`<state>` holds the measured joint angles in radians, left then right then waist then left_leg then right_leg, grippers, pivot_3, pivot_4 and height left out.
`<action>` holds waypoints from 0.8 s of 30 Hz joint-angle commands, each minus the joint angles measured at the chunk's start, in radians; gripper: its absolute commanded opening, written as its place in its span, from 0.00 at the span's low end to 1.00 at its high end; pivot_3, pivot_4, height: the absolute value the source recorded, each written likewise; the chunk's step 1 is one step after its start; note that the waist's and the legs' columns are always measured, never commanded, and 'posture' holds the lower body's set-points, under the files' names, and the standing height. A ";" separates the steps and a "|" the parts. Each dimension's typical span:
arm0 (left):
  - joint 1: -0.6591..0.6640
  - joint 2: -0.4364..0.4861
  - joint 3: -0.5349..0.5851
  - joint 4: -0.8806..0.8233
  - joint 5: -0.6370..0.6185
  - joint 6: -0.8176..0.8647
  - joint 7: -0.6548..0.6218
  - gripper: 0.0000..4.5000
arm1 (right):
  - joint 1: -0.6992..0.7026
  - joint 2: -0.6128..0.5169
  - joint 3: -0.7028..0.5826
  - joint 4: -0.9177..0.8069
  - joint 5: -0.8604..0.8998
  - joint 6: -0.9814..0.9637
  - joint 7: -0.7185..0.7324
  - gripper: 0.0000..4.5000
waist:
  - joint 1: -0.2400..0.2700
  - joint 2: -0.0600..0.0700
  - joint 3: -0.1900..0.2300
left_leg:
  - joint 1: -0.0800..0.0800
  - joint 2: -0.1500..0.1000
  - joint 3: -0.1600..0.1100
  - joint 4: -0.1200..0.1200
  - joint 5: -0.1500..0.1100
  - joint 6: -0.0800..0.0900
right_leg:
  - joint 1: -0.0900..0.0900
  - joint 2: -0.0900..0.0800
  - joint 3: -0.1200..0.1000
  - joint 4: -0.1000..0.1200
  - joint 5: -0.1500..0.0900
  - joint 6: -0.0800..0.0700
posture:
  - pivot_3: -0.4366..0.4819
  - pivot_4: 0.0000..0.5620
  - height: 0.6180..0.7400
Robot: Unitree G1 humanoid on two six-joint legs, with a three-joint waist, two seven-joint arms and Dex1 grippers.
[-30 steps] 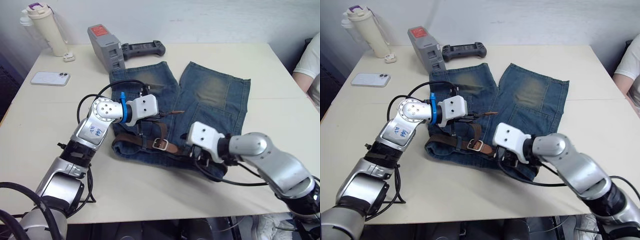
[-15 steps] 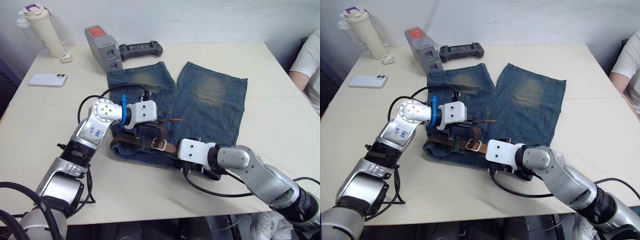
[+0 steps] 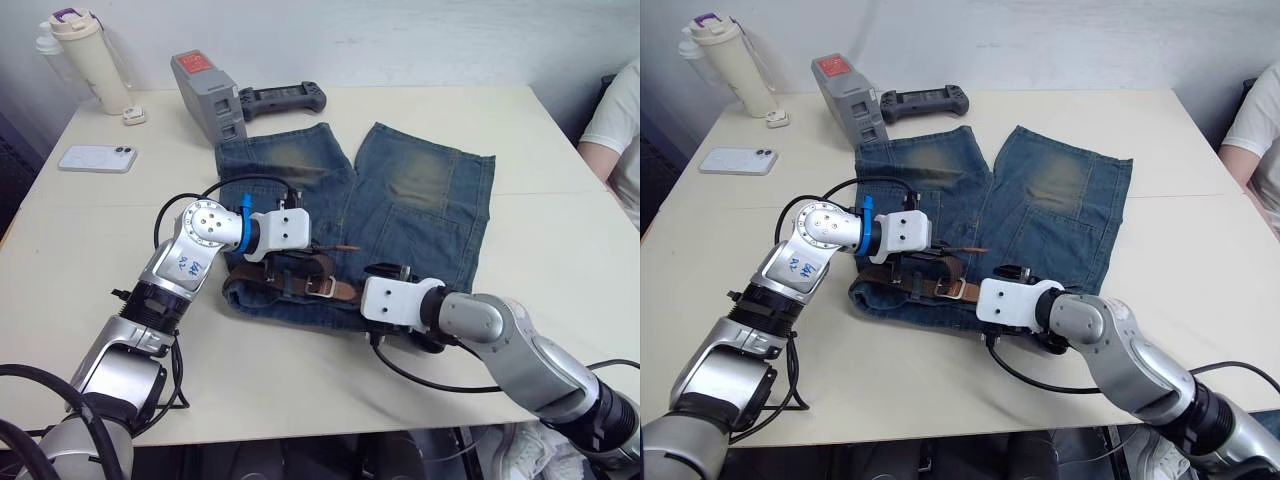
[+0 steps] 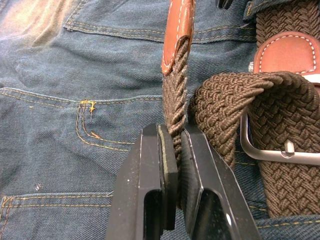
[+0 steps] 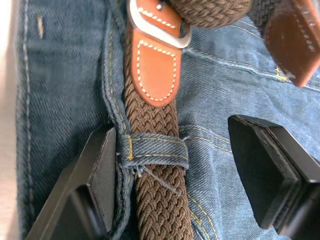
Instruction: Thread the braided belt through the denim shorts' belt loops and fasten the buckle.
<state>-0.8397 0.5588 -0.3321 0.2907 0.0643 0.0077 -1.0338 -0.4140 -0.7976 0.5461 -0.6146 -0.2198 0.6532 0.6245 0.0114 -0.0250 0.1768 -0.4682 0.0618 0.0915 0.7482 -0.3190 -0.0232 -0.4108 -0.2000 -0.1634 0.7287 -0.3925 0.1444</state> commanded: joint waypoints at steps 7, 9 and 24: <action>-0.001 -0.005 0.024 -0.013 0.003 -0.002 0.000 0.00 | 0.072 0.099 -0.055 0.095 -0.088 -0.212 -0.081 0.37 | -0.010 0.000 0.000 | 0.000 0.001 0.000 0.003 0.000 0.000 | 0.000 0.000 0.000 0.003 0.000 0.000 | 0.48 0.27 0.27; -0.001 -0.004 0.025 -0.016 0.003 -0.002 0.001 0.00 | 0.078 0.111 -0.067 0.102 -0.100 -0.241 -0.085 0.15 | -0.012 0.000 0.000 | 0.000 0.001 0.000 0.004 0.000 0.000 | 0.000 0.000 0.001 0.004 0.000 0.000 | 0.48 0.27 0.27; -0.097 0.011 0.034 0.129 0.049 -0.117 -0.001 0.00 | 0.083 0.255 -0.295 0.085 -0.070 -0.107 -0.117 0.01 | -0.007 0.000 0.000 | -0.006 0.000 -0.001 0.007 0.000 0.001 | -0.004 -0.001 0.000 0.006 0.000 0.000 | 0.48 0.27 0.27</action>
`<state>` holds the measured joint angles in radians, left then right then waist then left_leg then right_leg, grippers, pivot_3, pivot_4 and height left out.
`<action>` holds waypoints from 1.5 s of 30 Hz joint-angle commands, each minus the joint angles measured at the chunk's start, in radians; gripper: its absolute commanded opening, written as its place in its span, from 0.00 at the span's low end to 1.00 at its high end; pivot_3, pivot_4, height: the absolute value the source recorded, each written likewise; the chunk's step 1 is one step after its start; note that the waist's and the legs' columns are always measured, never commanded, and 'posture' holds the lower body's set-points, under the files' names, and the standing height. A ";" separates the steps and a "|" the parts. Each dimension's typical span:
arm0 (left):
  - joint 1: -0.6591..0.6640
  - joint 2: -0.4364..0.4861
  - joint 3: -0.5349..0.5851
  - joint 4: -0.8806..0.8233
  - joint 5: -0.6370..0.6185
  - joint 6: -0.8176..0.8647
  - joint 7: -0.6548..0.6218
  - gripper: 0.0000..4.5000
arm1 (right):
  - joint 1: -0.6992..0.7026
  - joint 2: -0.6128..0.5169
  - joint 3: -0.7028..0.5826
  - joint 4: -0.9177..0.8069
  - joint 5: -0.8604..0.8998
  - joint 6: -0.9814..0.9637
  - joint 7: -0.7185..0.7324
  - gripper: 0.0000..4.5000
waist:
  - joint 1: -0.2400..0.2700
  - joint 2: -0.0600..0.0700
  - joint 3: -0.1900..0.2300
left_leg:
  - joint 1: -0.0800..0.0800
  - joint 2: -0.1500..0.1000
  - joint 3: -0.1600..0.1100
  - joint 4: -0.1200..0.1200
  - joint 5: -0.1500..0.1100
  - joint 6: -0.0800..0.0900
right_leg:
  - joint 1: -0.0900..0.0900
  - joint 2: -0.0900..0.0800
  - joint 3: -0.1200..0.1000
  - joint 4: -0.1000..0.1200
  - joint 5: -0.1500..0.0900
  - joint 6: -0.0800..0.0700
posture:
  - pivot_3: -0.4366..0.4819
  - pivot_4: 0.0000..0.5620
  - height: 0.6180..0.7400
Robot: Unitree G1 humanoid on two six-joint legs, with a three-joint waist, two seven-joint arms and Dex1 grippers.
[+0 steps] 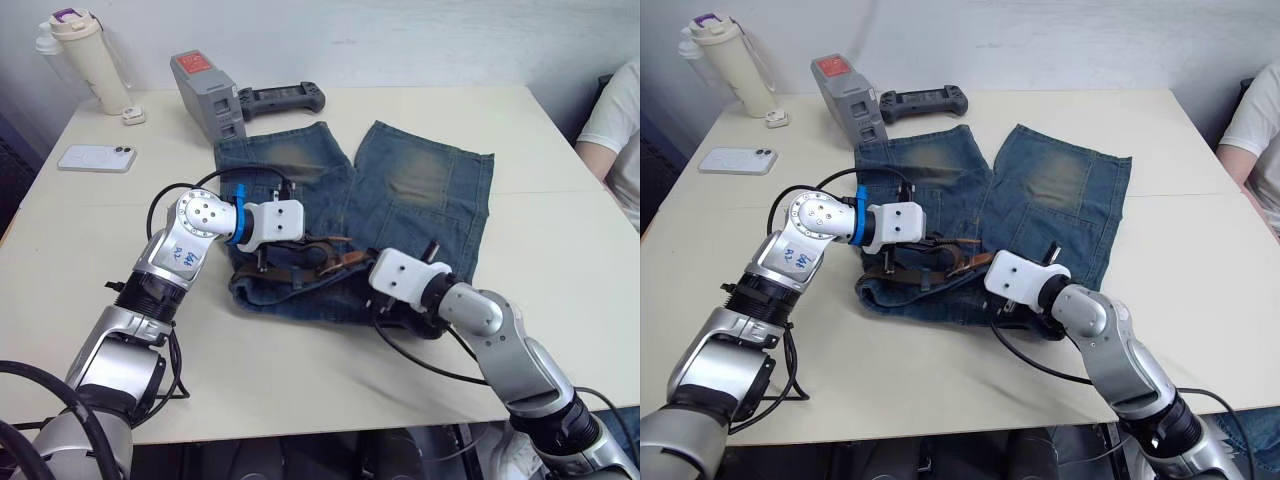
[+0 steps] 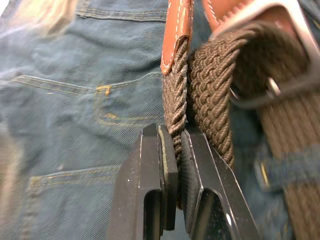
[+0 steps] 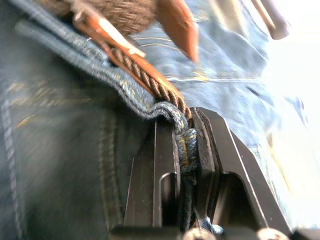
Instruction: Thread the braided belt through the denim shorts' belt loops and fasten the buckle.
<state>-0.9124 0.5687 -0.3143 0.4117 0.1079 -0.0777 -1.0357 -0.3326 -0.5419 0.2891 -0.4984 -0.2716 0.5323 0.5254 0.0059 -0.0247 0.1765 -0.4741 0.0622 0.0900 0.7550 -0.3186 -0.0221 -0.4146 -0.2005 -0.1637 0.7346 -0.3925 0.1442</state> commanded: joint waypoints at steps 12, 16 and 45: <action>-0.008 -0.004 0.018 0.014 0.012 -0.039 -0.004 0.00 | 0.066 -0.058 0.102 -0.032 -0.094 -0.103 0.065 0.61 | -0.008 0.000 0.000 | 0.000 0.000 0.000 0.000 0.000 0.000 | -0.001 0.000 0.000 0.001 0.000 0.000 | 0.48 0.27 0.27; 0.002 0.000 0.019 0.006 0.013 -0.031 -0.002 0.00 | 0.056 -0.057 0.139 -0.017 -0.145 -0.186 0.061 0.69 | -0.008 0.000 0.000 | 0.000 0.000 0.000 0.000 0.000 0.000 | -0.001 0.000 0.000 0.001 0.000 0.000 | 0.48 0.27 0.27; -0.009 0.013 0.001 0.002 0.040 -0.072 -0.025 0.00 | 0.003 0.030 0.044 0.049 -0.238 -0.250 0.009 0.01 | -0.007 0.000 0.000 | 0.000 0.000 0.000 0.001 0.000 0.000 | -0.001 0.000 0.001 0.002 0.000 0.000 | 0.48 0.27 0.27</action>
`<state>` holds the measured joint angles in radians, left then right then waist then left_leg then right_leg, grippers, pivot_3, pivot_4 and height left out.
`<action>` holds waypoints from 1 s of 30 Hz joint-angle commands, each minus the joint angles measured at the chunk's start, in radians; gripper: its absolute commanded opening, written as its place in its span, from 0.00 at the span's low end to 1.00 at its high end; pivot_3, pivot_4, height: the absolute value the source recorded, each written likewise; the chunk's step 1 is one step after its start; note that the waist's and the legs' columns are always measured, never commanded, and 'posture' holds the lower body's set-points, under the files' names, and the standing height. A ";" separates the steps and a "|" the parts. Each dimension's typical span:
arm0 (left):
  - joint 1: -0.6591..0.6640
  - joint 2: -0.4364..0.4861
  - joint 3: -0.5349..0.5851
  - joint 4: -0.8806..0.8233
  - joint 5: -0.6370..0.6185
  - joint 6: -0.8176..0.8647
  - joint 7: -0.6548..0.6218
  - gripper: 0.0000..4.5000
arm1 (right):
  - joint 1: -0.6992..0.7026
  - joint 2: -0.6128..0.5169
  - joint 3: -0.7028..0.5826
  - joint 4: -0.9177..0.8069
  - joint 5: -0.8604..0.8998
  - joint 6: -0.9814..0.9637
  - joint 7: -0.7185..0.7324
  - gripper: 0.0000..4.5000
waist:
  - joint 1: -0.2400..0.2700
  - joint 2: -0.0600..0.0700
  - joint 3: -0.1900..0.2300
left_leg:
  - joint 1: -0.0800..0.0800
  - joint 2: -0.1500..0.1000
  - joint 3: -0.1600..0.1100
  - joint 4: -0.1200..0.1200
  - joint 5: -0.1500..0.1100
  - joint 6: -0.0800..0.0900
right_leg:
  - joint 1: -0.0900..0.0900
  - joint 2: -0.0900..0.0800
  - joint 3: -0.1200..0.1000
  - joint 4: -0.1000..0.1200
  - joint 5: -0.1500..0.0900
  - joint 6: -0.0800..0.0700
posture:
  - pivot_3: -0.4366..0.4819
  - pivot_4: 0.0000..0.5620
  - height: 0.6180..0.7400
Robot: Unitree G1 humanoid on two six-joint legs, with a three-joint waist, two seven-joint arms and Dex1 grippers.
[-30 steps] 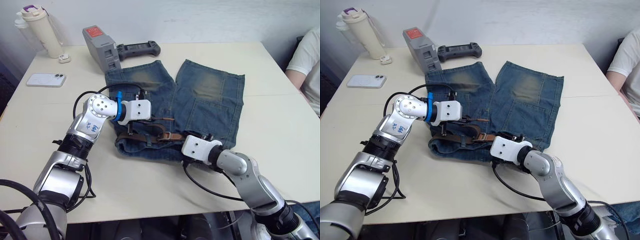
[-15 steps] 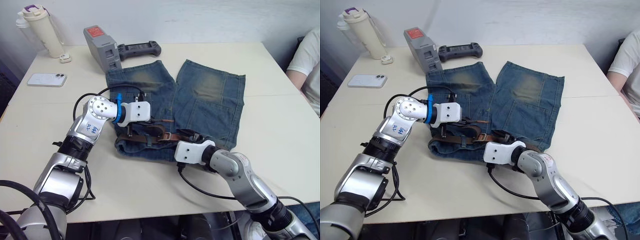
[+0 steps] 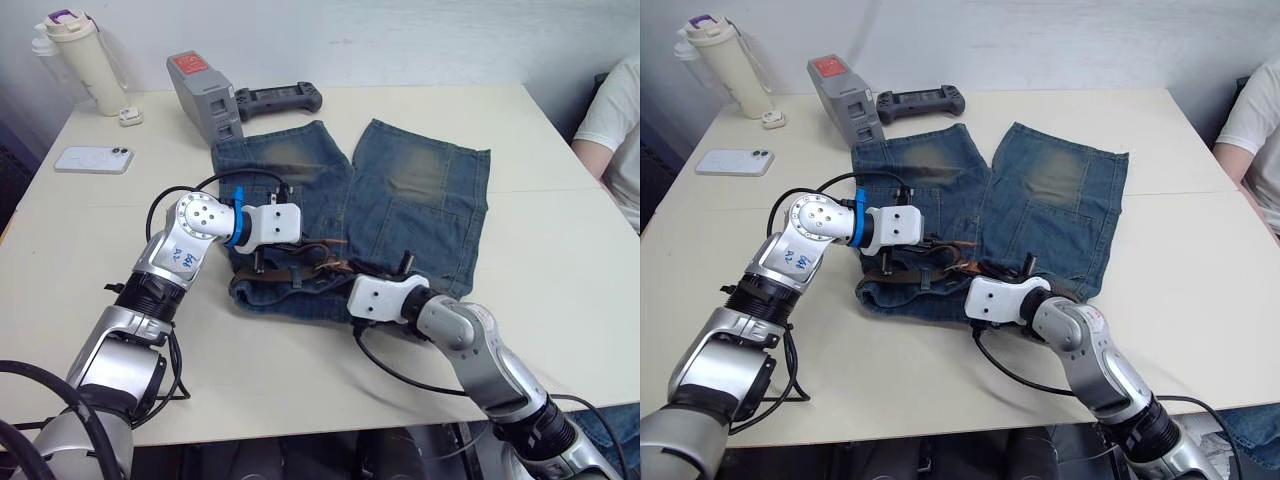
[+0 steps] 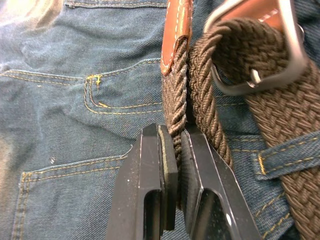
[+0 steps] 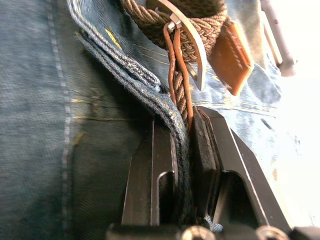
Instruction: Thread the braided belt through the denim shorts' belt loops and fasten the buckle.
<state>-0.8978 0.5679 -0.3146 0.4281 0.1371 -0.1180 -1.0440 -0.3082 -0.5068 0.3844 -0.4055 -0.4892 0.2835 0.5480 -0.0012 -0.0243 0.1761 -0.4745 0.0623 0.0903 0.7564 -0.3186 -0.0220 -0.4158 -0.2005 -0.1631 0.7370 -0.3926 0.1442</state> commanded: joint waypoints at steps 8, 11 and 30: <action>-0.076 0.058 -0.016 0.017 0.069 -0.142 -0.035 0.00 | -0.057 -0.042 -0.058 -0.027 -0.047 -0.012 0.007 0.01 | 0.001 0.000 0.000 | -0.001 0.000 0.000 0.001 0.000 0.000 | -0.001 0.000 0.000 0.001 0.000 0.000 | 0.48 0.27 0.27; -0.106 0.071 -0.030 0.036 0.101 -0.214 -0.035 0.00 | -0.071 -0.060 -0.046 -0.019 -0.056 -0.029 0.025 0.01 | 0.001 0.000 0.000 | -0.001 0.000 0.000 0.001 0.000 0.000 | -0.001 0.000 0.000 0.002 0.000 0.000 | 0.48 0.27 0.27; -0.234 0.070 -0.085 0.137 0.233 -0.400 0.009 0.00 | -0.105 -0.058 -0.045 -0.003 -0.070 -0.028 0.090 0.01 | 0.000 0.000 0.000 | -0.002 0.000 0.001 0.003 0.000 0.000 | -0.003 -0.001 0.000 0.005 0.000 0.000 | 0.48 0.27 0.27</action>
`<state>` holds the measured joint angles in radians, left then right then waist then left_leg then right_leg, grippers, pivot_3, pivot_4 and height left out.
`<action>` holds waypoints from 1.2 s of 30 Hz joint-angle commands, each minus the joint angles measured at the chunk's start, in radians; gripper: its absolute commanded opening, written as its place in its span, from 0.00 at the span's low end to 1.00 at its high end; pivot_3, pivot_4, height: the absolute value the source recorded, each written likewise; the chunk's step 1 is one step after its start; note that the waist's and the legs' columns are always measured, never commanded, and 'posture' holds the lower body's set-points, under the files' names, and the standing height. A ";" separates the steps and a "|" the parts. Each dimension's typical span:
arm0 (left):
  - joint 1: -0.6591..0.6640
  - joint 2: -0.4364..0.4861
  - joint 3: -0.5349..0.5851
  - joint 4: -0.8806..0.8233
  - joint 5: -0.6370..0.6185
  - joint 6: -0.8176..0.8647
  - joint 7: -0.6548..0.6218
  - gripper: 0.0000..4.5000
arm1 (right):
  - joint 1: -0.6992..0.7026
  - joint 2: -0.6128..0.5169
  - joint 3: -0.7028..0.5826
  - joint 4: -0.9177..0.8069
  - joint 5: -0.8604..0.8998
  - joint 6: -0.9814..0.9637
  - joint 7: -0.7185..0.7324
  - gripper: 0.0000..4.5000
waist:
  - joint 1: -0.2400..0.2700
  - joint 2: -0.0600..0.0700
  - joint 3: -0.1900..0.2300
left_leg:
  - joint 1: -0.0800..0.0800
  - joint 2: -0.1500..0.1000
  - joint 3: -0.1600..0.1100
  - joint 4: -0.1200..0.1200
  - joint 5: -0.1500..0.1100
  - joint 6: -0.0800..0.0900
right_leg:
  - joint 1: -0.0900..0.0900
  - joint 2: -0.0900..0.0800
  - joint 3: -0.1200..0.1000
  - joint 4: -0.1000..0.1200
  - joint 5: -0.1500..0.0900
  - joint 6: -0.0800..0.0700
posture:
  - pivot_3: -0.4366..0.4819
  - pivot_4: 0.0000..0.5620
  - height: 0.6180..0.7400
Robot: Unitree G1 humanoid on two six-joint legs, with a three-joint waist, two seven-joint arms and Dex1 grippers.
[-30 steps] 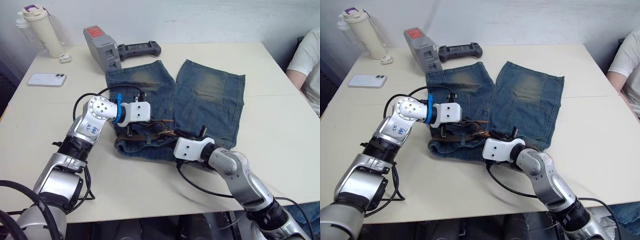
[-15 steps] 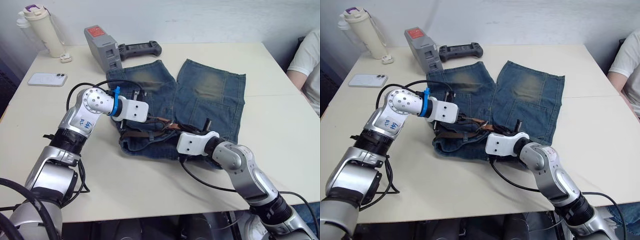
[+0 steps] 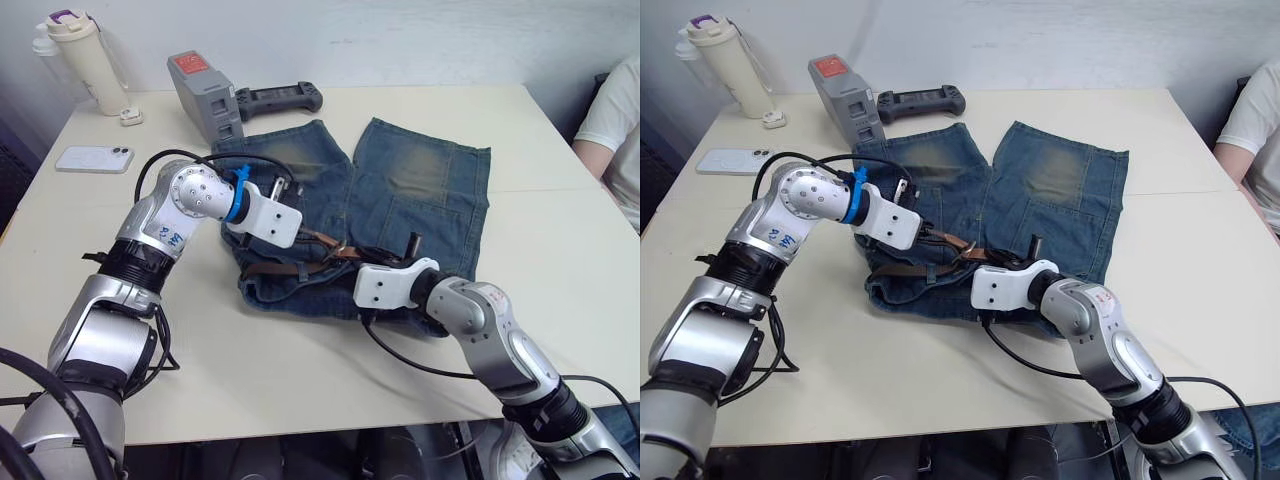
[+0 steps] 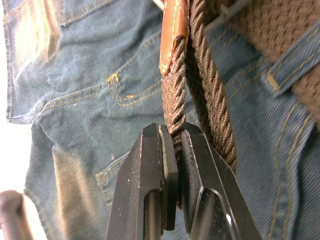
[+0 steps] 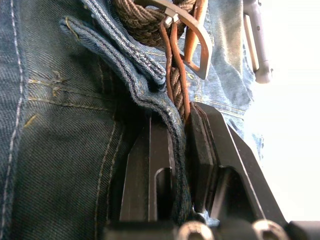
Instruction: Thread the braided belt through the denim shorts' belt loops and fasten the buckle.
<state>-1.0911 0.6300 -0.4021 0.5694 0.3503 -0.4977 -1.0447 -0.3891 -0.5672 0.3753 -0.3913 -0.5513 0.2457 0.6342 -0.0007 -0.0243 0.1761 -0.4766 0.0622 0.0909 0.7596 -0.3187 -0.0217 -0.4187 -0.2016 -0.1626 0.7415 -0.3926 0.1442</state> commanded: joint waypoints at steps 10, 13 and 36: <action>-0.037 -0.022 0.015 -0.131 -0.015 0.081 -0.041 0.00 | -0.031 0.010 -0.036 -0.018 -0.008 0.034 0.020 0.01 | -0.001 0.000 0.000 | 0.000 0.000 0.000 0.000 0.000 0.000 | -0.001 0.000 0.000 0.001 0.000 0.000 | 0.48 0.27 0.27; -0.034 -0.020 0.007 -0.172 -0.010 0.093 -0.058 0.00 | -0.029 0.009 -0.040 -0.016 -0.006 0.036 0.020 0.01 | -0.001 0.000 0.000 | 0.000 0.000 0.000 0.000 0.000 0.000 | -0.001 0.000 0.000 0.001 0.000 0.000 | 0.48 0.27 0.27; -0.038 0.031 -0.025 -0.167 0.102 0.045 -0.036 0.00 | -0.045 0.011 -0.046 -0.023 0.005 0.052 0.029 0.01 | 0.000 0.000 0.000 | -0.001 0.000 0.001 0.001 0.000 0.000 | -0.002 0.000 0.001 0.003 0.000 0.000 | 0.48 0.27 0.27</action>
<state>-1.1202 0.6467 -0.4250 0.4139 0.4352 -0.4397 -1.0931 -0.4173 -0.5586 0.3752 -0.3914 -0.5485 0.2918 0.6668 -0.0009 -0.0242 0.1761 -0.4777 0.0623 0.0917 0.7612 -0.3188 -0.0216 -0.4211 -0.2021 -0.1620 0.7443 -0.3927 0.1441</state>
